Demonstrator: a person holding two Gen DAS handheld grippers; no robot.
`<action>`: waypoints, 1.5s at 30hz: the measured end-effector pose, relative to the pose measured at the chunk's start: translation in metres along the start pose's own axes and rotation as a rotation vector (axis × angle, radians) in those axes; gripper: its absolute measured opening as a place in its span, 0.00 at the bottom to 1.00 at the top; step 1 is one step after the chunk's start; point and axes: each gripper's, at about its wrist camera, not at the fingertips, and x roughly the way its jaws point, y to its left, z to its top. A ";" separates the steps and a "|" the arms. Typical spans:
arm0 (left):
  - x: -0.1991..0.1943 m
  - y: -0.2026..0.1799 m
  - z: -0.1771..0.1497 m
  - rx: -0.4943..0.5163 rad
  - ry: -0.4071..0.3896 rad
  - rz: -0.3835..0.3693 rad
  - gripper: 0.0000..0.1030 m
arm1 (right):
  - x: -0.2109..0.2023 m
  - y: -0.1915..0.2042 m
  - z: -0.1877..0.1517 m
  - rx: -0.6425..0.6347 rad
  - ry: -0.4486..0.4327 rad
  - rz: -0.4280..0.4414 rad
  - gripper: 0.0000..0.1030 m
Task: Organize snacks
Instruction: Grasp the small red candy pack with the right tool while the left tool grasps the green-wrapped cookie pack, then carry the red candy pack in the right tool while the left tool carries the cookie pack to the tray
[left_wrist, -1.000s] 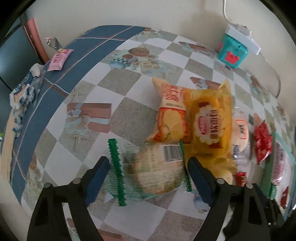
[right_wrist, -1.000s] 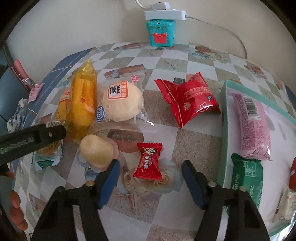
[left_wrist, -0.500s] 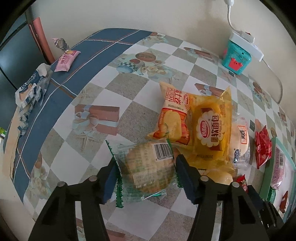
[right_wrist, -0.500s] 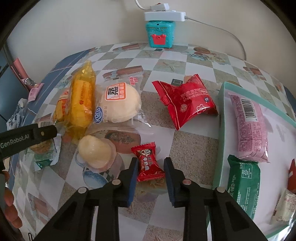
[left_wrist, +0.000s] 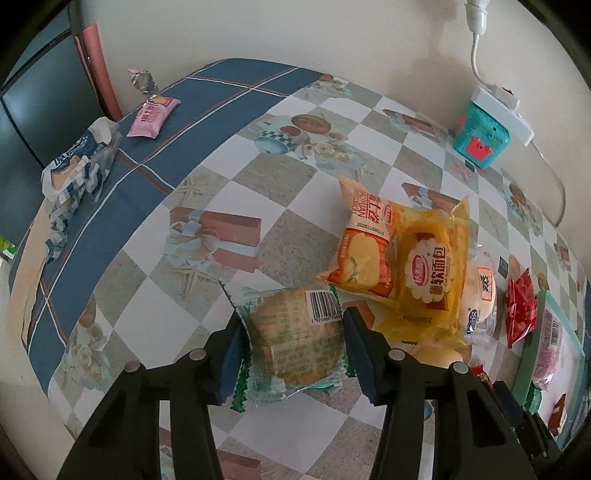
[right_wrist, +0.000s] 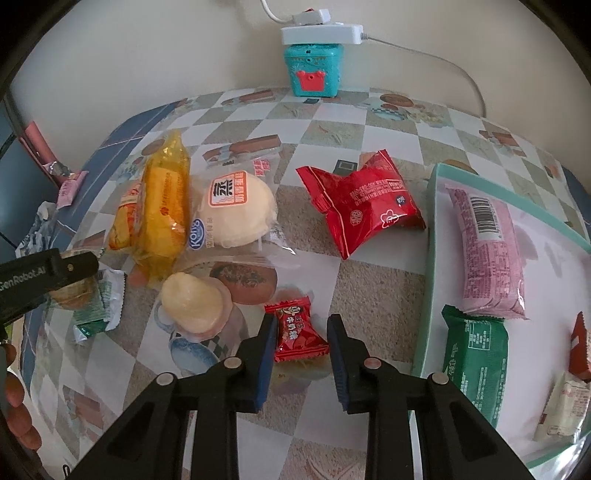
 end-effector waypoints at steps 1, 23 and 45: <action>-0.001 0.001 0.000 -0.002 -0.002 -0.003 0.52 | -0.001 0.000 0.000 0.001 -0.001 0.002 0.29; -0.058 -0.004 0.007 -0.010 -0.133 -0.028 0.52 | -0.055 -0.010 0.017 0.042 -0.100 -0.024 0.29; -0.100 -0.083 -0.004 0.117 -0.199 -0.091 0.52 | -0.098 -0.128 0.006 0.327 -0.137 -0.180 0.29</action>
